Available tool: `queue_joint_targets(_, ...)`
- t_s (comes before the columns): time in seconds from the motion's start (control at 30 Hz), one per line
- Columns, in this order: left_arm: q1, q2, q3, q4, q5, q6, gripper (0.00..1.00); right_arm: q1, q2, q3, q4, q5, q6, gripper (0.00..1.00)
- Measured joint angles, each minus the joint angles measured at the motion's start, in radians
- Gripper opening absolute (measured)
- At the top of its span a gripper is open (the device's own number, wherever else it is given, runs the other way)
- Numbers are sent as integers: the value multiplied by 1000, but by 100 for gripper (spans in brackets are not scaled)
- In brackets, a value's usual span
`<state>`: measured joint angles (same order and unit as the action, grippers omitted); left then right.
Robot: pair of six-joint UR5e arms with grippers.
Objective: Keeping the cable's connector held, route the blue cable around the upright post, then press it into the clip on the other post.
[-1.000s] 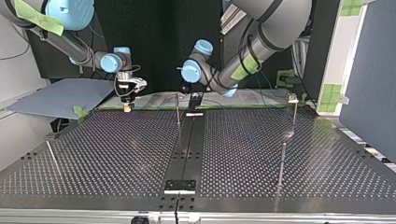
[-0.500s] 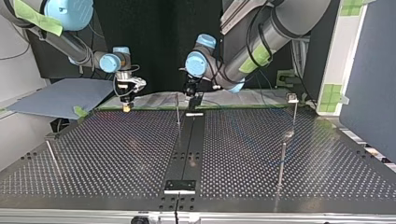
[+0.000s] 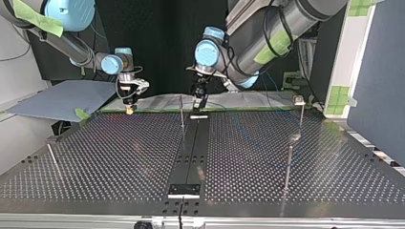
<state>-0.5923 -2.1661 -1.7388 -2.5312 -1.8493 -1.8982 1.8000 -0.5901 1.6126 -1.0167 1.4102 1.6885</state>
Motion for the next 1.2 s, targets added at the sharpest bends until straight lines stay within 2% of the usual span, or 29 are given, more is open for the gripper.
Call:
queue_joint_targets(0.33, 1, 102, -101, 87, -6, -2, 100, 0, 0, 0, -2, -7, 1, 0)
queue_joint_targets(0.8, 1, 223, -223, 99, -7, -1, 100, 0, 0, 0, 0, -7, 1, 0)
queue_joint_targets(1.2, -1, 320, -320, 162, -6, 10, 100, 0, 0, 0, 1, -8, 1, 0)
